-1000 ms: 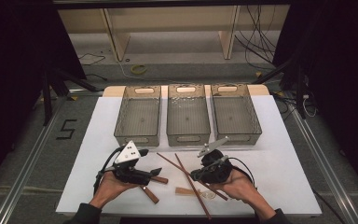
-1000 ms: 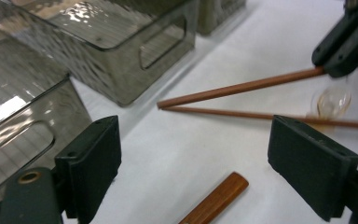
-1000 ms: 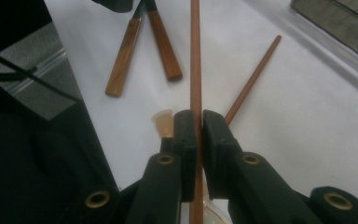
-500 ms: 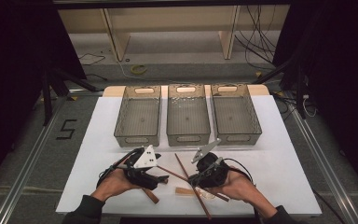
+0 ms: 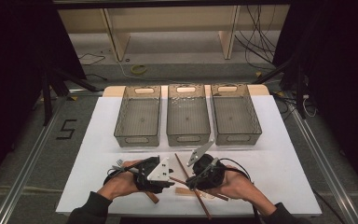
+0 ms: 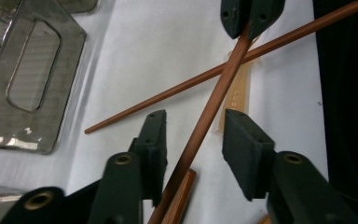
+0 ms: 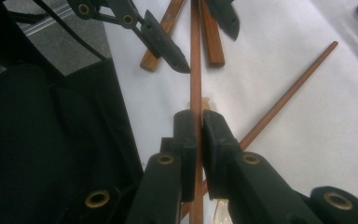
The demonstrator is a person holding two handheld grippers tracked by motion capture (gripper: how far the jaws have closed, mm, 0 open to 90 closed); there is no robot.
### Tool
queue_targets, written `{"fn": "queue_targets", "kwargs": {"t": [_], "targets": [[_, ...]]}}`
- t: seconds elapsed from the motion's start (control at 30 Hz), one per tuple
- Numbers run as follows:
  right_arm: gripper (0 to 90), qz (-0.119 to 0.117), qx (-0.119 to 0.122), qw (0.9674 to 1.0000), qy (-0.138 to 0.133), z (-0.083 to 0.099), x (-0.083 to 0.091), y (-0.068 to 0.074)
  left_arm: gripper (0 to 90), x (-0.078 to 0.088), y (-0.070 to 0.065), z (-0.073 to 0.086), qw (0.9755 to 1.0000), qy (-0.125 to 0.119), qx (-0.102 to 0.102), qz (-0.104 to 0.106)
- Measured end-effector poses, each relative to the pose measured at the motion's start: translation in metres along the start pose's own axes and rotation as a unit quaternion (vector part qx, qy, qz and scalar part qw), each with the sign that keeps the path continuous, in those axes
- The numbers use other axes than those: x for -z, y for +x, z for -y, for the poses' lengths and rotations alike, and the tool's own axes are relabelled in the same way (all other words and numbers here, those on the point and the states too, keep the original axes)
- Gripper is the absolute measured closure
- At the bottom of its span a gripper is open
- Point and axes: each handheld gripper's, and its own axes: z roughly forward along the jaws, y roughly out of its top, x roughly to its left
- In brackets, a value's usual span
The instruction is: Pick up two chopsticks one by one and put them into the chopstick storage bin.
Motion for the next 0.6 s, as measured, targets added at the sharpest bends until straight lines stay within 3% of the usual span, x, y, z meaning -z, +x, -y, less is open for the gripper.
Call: {"fn": "queue_targets", "kwargs": {"t": [0.17,0.6], "targets": [[85.4,-0.004,0.007,0.9999,0.01,0.0004,-0.0008,0.0008,71.3,-0.001,-0.0008,0.0003,0.9999,0.004,-0.012,0.01],[82.5,-0.013,0.029,0.9991,0.027,-0.004,0.0012,-0.0011,83.4,-0.002,-0.0069,0.0007,0.9974,0.013,-0.051,0.049]]}}
